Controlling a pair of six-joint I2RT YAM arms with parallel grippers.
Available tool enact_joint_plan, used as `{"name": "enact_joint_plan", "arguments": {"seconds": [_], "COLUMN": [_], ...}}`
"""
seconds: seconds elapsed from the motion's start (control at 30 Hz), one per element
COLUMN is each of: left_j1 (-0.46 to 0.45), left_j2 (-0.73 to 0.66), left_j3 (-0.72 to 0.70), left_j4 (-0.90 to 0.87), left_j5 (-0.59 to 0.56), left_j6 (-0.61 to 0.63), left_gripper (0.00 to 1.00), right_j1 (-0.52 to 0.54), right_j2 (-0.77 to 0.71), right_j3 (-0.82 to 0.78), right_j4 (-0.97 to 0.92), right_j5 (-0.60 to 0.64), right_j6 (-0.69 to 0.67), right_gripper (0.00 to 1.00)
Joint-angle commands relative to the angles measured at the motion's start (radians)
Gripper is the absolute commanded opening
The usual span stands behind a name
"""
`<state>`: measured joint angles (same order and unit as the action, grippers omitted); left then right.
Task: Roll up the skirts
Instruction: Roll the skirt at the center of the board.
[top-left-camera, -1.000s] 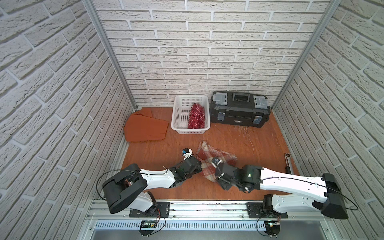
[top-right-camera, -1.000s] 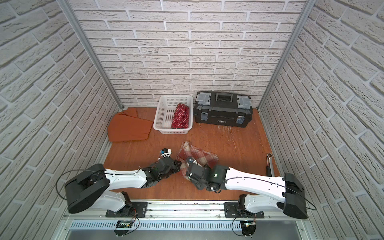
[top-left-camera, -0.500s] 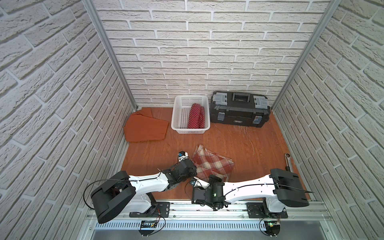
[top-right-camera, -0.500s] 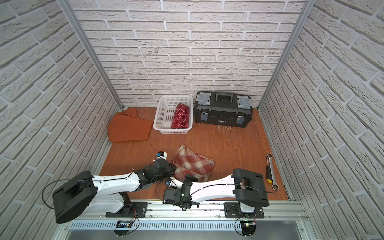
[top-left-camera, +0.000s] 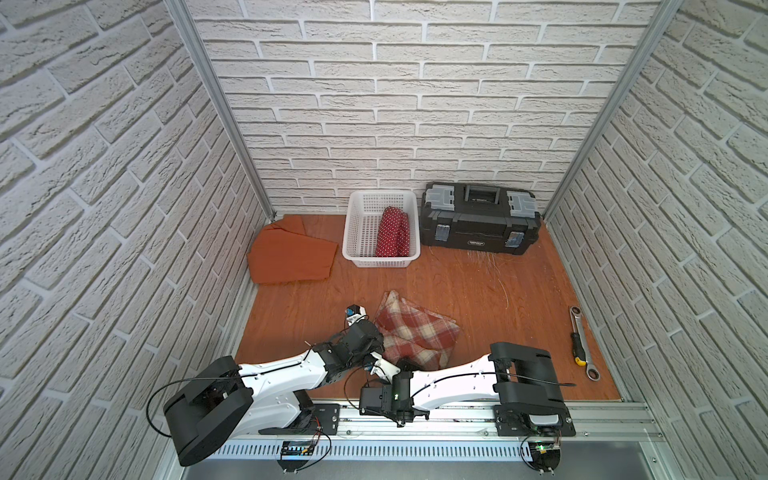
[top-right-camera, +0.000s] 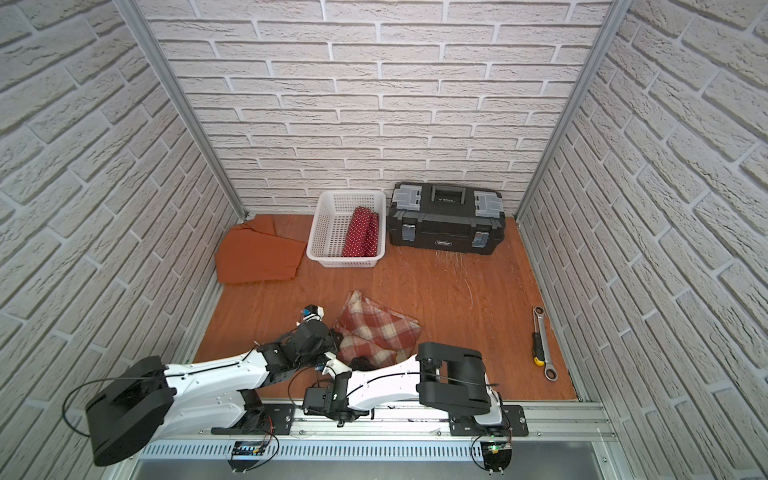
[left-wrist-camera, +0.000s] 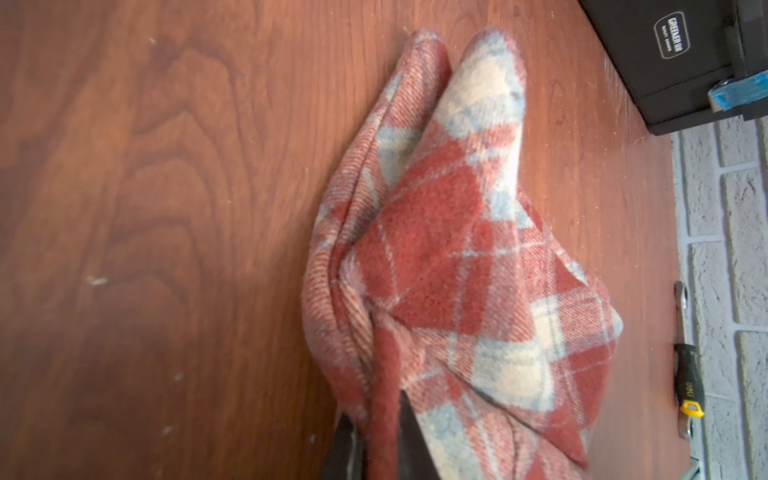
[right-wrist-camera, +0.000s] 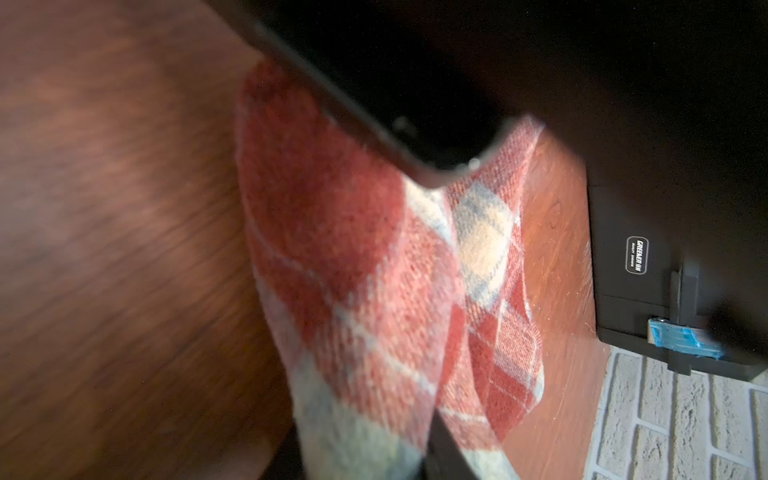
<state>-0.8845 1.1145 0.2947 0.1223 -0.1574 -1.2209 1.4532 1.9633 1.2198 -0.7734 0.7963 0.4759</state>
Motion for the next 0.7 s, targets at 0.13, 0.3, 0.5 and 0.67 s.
{"name": "enact_joint_plan", "arguments": {"seconds": [0.13, 0.3, 0.5, 0.67], "left_j1": [0.049, 0.109, 0.271, 0.34], "left_j2": [-0.214, -0.431, -0.698, -0.728], "left_j3": [-0.027, -0.01, 0.023, 0.02], "left_j4": [-0.204, -0.41, -0.636, -0.631], "left_j5": [-0.028, -0.098, -0.116, -0.05], "left_j6": [0.011, 0.034, 0.091, 0.114], "left_gripper": [0.65, 0.98, 0.98, 0.98], "right_j1": [-0.053, -0.054, -0.067, -0.154], "right_j2": [0.022, 0.022, -0.042, -0.189], "right_j3": [-0.069, -0.073, -0.067, -0.101], "right_j4": [-0.141, -0.093, -0.056, 0.051], "right_j5": [-0.188, -0.256, -0.341, -0.551], "right_j6": [0.074, 0.05, 0.005, -0.075], "right_gripper": [0.14, 0.13, 0.14, 0.13]}}
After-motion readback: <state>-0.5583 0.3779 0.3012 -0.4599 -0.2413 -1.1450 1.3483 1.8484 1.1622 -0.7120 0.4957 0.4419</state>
